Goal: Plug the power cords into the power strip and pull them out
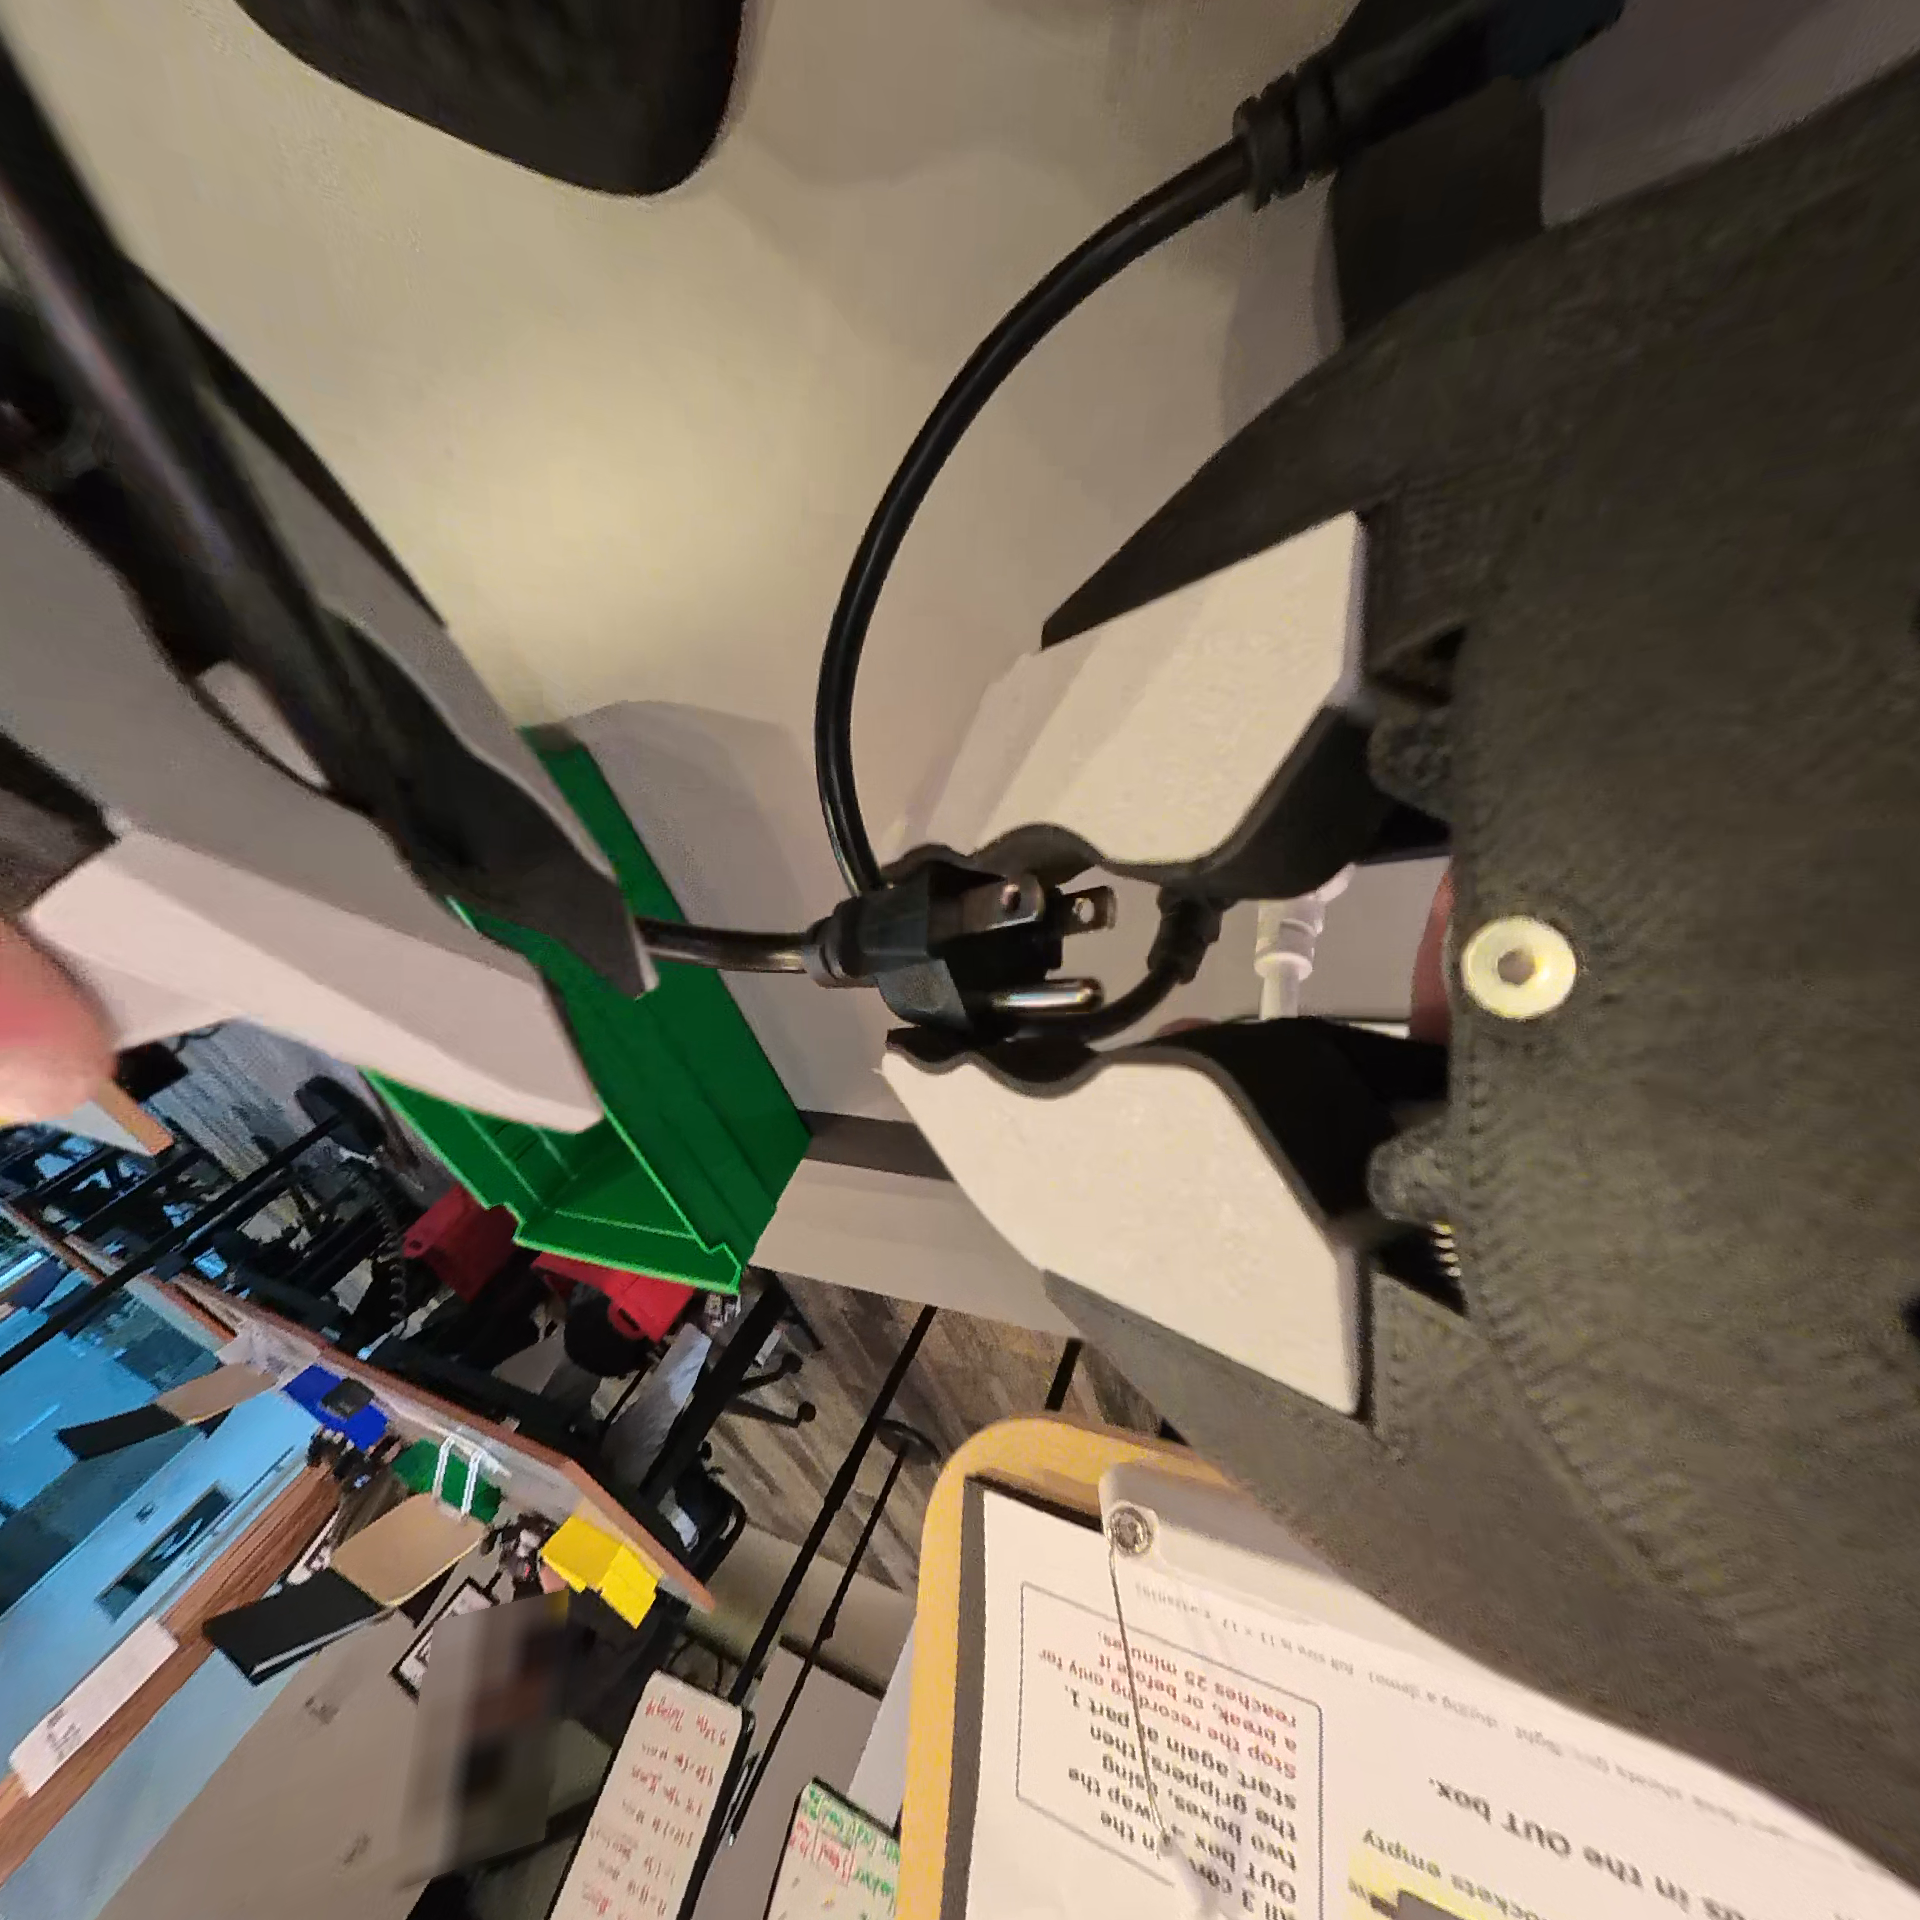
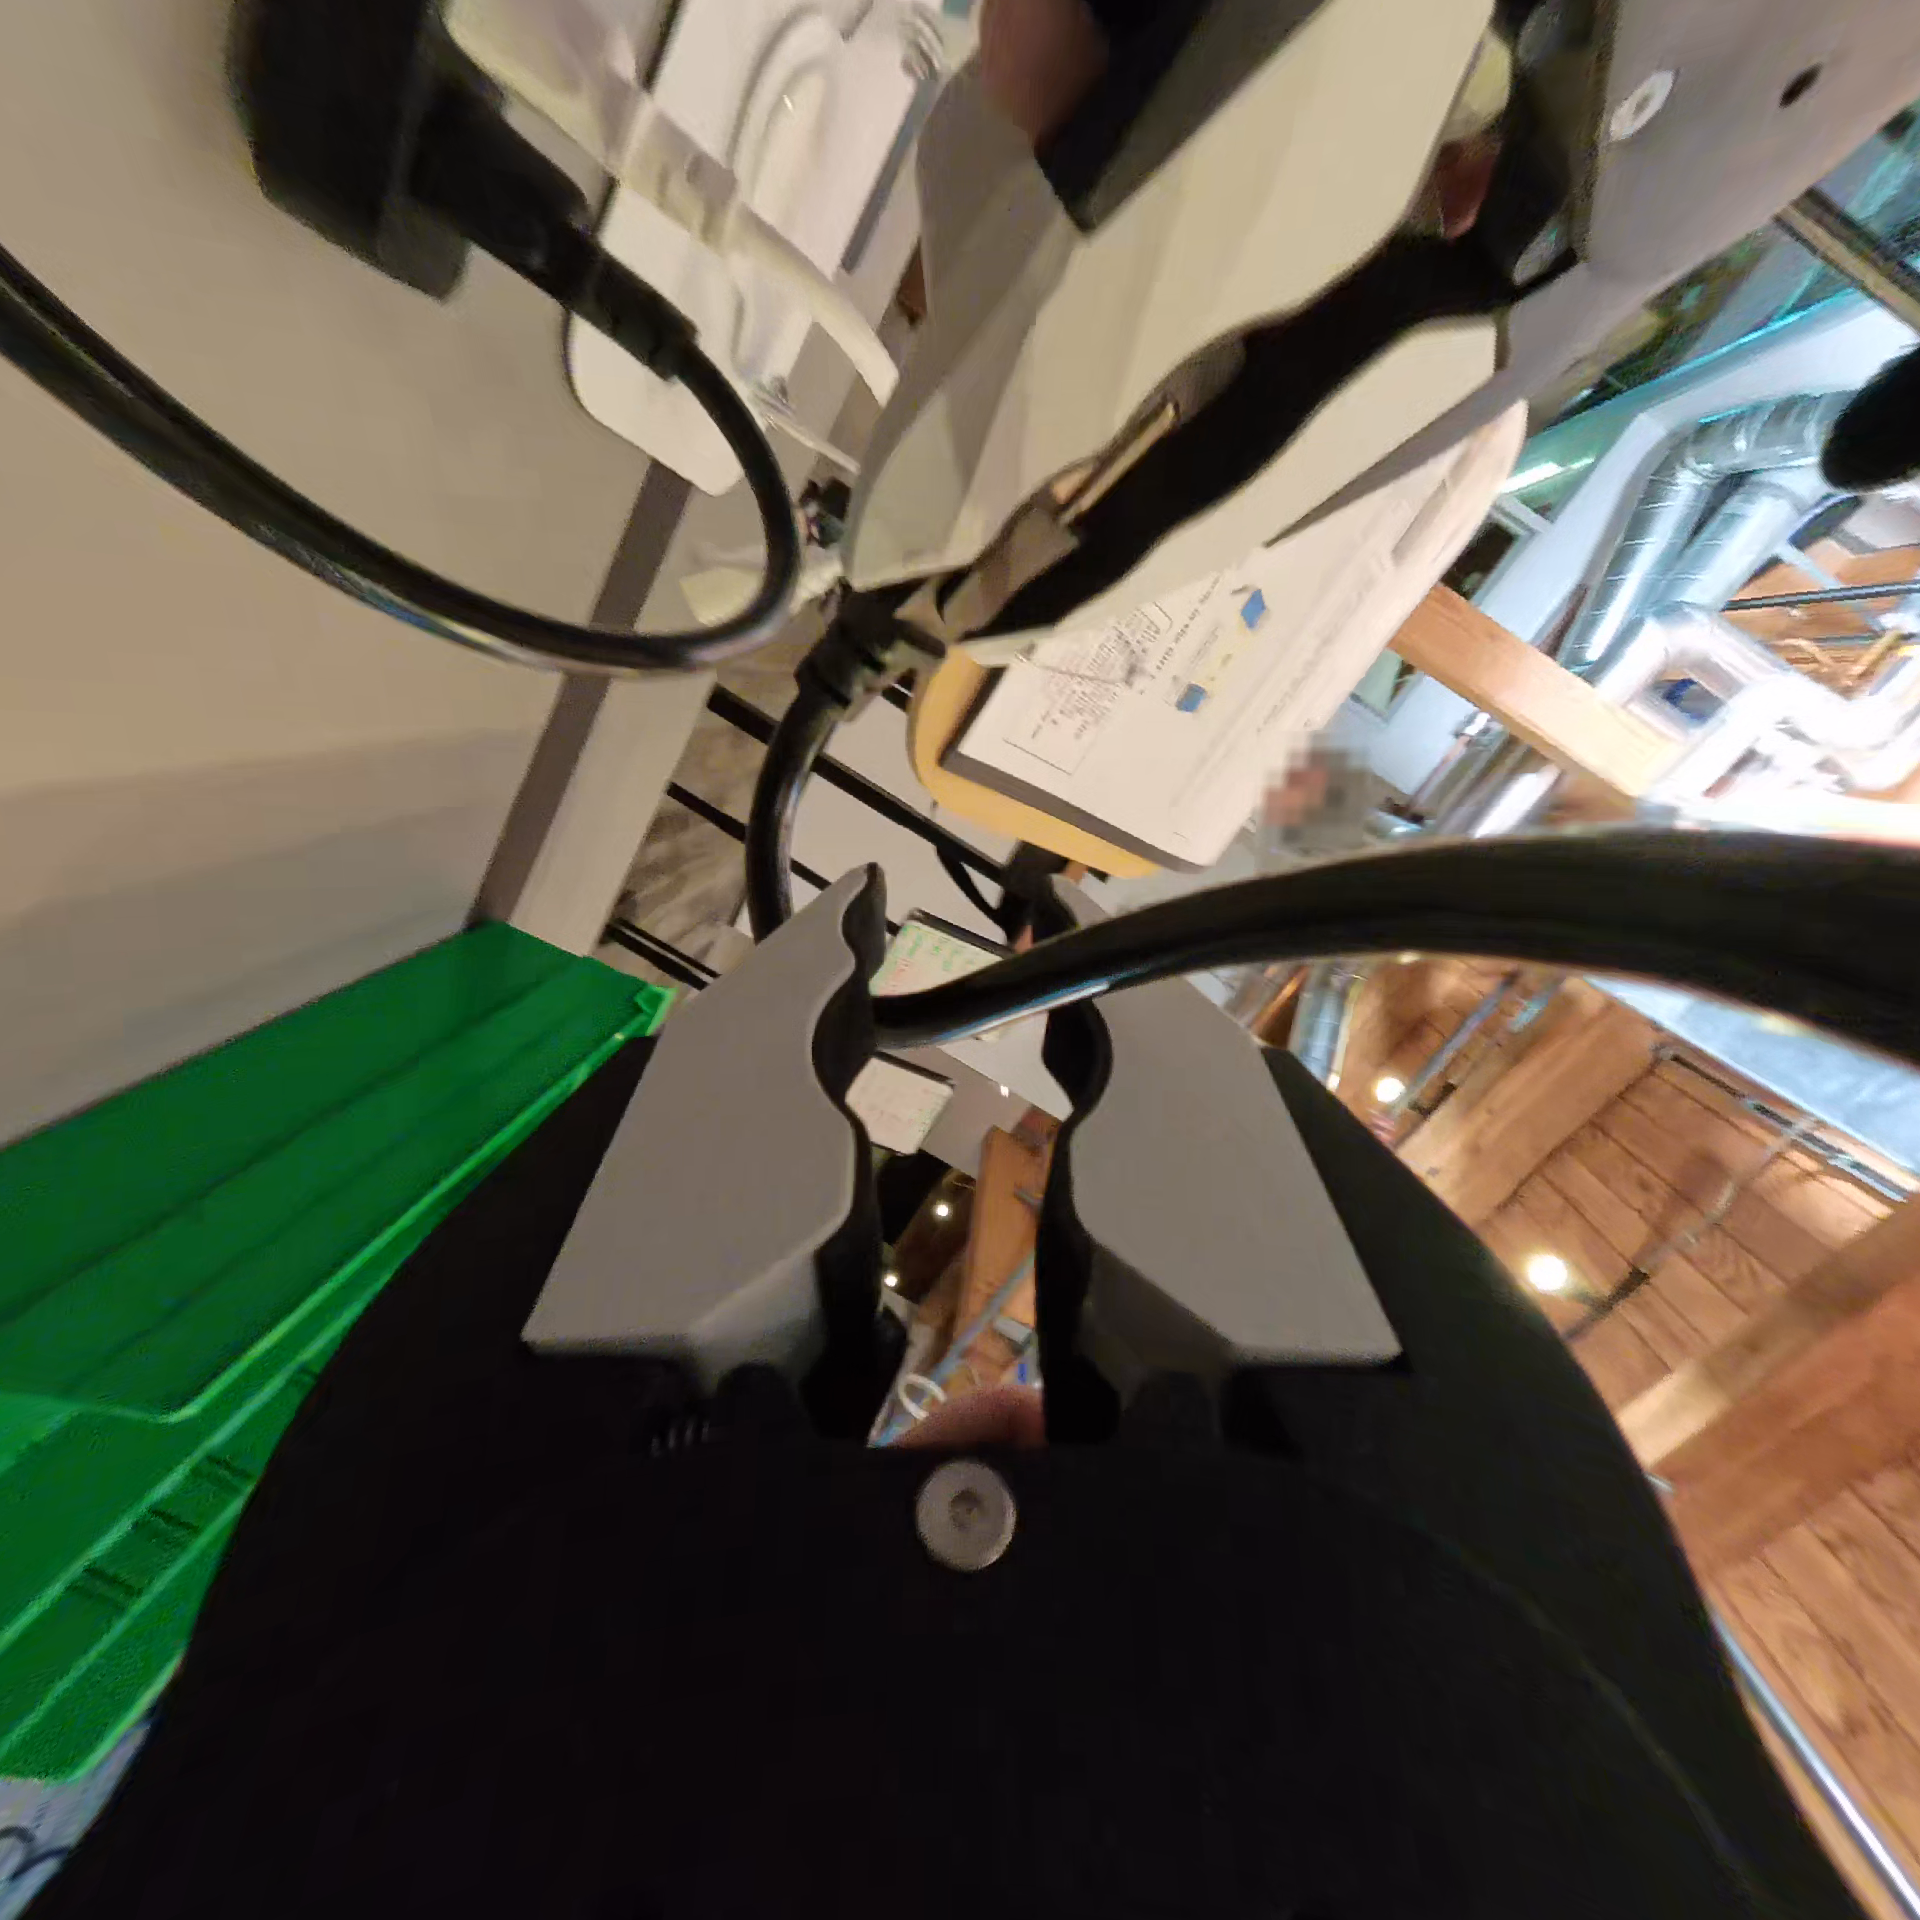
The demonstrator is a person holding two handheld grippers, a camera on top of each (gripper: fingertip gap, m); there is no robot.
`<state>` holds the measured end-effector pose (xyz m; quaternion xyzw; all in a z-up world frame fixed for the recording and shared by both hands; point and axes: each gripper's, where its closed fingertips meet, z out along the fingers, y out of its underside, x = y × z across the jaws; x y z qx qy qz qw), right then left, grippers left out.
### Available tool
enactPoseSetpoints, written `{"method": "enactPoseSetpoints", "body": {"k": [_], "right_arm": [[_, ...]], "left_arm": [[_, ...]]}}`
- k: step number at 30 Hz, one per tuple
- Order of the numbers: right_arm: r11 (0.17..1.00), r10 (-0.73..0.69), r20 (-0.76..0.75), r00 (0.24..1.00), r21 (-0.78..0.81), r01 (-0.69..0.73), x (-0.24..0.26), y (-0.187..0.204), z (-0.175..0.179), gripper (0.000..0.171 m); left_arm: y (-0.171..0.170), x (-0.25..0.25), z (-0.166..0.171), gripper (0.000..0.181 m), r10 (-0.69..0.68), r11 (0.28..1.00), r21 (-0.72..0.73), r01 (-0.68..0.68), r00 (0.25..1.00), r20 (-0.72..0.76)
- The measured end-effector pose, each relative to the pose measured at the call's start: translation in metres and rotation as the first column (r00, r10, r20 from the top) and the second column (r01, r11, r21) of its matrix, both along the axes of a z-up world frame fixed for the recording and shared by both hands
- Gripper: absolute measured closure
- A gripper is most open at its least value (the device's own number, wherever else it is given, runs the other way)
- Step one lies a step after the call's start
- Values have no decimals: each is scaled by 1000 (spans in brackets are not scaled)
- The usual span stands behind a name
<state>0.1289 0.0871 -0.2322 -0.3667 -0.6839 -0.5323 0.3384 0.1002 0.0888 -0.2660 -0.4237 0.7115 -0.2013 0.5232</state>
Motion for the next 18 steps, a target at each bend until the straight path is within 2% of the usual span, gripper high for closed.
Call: {"method": "enactPoseSetpoints", "body": {"k": [5, 8, 10, 12, 14, 18], "right_arm": [[999, -16, 90, 996, 53, 11, 5, 0, 18, 143], [988, 120, 224, 967, 68, -138, -5, -6, 20, 132], [974, 183, 269, 945, 83, -212, -9, -8, 26, 131], [968, 212, 223, 951, 83, -236, -12, -10, 36, 122], [951, 241, 166, 956, 157, -267, -17, -11, 56, 112], [877, 349, 120, 930, 308, -369, -27, -20, 85, 113]], "left_arm": [[2, 3, 9, 157, 26, 999, 31, -27, 999, 45], [5, 1, 10, 157, 20, 1000, -7, -20, 997, 75], [7, -1, 16, 157, 14, 999, -46, -9, 993, 117], [6, -3, 23, 157, 2, 998, -70, 9, 987, 161], [6, -8, 34, 157, -8, 992, -123, 36, 974, 225], [4, -23, 61, 157, -33, 978, -179, 103, 933, 357]]}}
